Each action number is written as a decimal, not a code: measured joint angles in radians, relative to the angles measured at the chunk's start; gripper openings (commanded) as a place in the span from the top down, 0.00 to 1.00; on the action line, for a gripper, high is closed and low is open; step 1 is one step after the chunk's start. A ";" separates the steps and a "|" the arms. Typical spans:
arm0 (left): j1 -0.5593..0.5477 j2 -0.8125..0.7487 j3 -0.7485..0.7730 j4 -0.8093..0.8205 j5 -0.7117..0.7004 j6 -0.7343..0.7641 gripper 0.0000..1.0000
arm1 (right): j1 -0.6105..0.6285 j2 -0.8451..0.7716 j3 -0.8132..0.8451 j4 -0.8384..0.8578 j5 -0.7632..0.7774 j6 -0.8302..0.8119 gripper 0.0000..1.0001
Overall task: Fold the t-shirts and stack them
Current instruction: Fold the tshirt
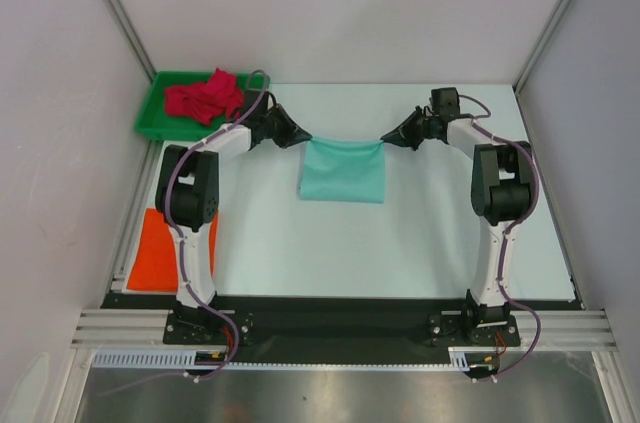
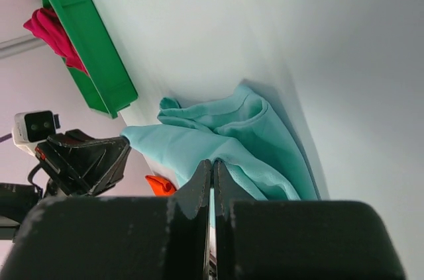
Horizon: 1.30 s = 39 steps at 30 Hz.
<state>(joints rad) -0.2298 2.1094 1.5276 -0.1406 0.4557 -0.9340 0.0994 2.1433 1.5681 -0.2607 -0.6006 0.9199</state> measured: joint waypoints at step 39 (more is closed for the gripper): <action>-0.066 -0.278 -0.160 0.121 0.009 0.261 0.58 | 0.017 -0.127 -0.146 0.153 -0.029 -0.087 0.54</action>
<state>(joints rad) -0.2955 1.8317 1.3678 -0.0200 0.4644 -0.6731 0.1165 2.0159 1.4220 -0.1074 -0.6300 0.8330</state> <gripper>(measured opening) 0.433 0.482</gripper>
